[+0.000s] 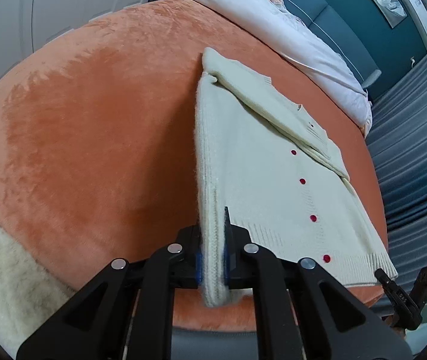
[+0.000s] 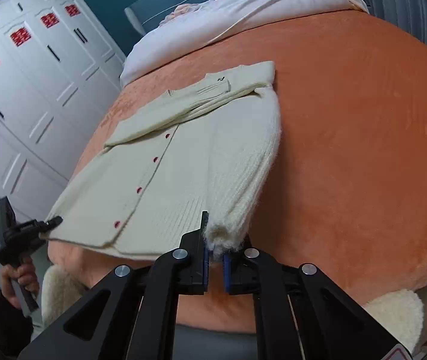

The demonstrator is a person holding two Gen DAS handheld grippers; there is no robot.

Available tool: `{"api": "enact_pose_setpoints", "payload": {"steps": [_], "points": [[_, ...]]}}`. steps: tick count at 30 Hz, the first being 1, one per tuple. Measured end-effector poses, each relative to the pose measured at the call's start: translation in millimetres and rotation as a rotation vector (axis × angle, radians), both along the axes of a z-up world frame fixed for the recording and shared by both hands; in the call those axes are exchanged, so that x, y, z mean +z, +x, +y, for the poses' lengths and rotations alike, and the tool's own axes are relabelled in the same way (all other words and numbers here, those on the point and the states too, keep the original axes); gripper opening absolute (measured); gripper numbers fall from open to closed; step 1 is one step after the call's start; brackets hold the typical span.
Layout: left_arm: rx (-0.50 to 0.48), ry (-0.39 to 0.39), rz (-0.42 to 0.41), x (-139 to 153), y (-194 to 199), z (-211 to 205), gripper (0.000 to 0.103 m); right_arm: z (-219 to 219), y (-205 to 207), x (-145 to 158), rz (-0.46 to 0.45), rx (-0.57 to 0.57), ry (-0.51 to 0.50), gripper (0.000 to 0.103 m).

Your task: Fold small clothes

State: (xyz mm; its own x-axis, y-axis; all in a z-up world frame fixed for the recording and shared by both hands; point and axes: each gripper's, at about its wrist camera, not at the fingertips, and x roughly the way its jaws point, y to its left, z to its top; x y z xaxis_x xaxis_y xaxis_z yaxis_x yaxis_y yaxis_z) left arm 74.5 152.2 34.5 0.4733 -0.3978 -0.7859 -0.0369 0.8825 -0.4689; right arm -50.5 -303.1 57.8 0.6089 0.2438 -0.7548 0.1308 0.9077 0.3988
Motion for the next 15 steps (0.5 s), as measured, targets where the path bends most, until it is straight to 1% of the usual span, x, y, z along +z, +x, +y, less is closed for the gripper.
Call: {"api": "enact_pose_setpoints", "payload": {"steps": [2,4,5,7,8,9,10,11,12,13,15], "points": [[-0.032,0.015,0.035,1.6,-29.2,3.5,0.008,4.2,-23.9,1.7,0.057,0.07,-0.039,0.007],[-0.075,0.047,0.089,-3.5,-66.1,9.1,0.008,12.4,-52.2,-5.7,0.138,0.151,-0.09,0.006],[-0.103,0.074,0.123,-7.7,-88.0,10.0,0.008,19.0,-69.2,-12.0,0.193,0.202,-0.106,0.006],[-0.154,0.127,0.173,-14.1,-130.3,9.8,0.008,29.1,-104.0,-24.6,0.287,0.289,-0.099,0.006],[-0.165,0.132,0.204,-15.6,-149.8,12.2,0.008,34.2,-123.1,-28.7,0.332,0.325,-0.083,0.006],[-0.161,0.116,0.235,-15.1,-164.5,15.9,0.008,38.4,-140.6,-29.4,0.365,0.352,-0.055,0.007],[-0.15,0.096,0.256,-11.3,-175.0,20.2,0.008,40.3,-152.3,-27.0,0.376,0.367,-0.019,0.007],[-0.131,0.077,0.258,-2.4,-179.3,24.2,0.008,41.4,-162.0,-21.0,0.375,0.374,0.023,0.007],[-0.11,0.061,0.231,10.9,-176.5,27.2,0.008,41.3,-165.7,-11.9,0.359,0.371,0.06,0.006],[-0.09,0.036,0.18,28.7,-167.4,28.8,0.008,40.4,-161.3,-1.8,0.332,0.364,0.083,0.006],[-0.06,-0.014,0.061,61.0,-136.1,26.7,0.008,34.7,-139.8,24.1,0.217,0.349,0.079,0.006]]}}
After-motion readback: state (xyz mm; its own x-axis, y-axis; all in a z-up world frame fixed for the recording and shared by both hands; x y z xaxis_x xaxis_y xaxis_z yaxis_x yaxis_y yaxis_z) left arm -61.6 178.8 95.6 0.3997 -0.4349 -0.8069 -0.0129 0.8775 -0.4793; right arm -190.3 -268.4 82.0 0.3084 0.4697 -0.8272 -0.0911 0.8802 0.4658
